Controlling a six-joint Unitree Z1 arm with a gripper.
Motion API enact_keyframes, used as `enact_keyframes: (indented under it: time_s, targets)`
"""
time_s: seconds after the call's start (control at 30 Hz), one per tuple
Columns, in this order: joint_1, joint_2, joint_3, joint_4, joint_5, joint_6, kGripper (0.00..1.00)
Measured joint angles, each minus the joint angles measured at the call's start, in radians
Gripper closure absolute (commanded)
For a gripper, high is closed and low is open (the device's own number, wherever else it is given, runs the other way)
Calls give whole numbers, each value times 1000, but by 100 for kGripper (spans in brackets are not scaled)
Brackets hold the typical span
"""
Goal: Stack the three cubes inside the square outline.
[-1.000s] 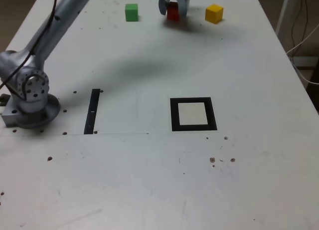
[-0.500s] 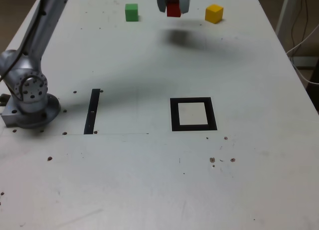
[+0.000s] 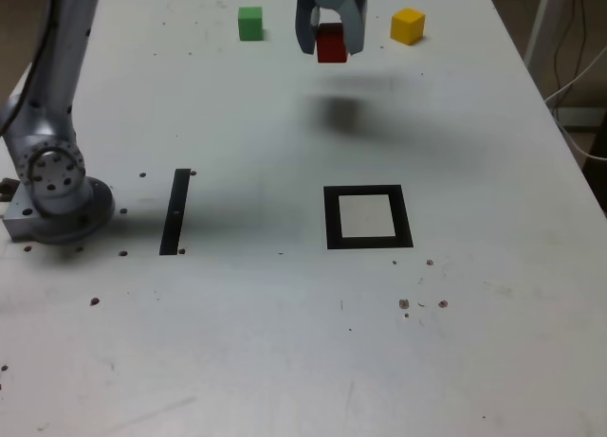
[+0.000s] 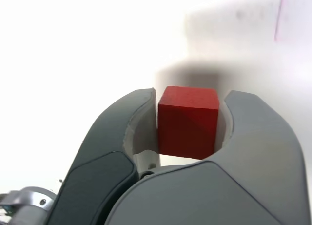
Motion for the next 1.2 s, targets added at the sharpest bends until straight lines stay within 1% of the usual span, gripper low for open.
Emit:
enact_keyframes:
  time_s: [0.1,0.23,0.33,0.53,0.63,0.87,1.03,1.2]
  targets:
    - [-44,-36,51,-8,10,-51,61]
    - [-112,-82,109,-15,16,-123,61]
    - [-176,-114,157,-23,15,-193,61]
    - [-313,-138,209,-42,7,-338,61]
    - [-379,-141,216,-43,0,-407,61]
    - [-483,-143,220,-39,-15,-555,61]
    - [-529,-138,232,-33,-32,-625,61]
    - [-570,-98,233,-33,-52,-660,61]
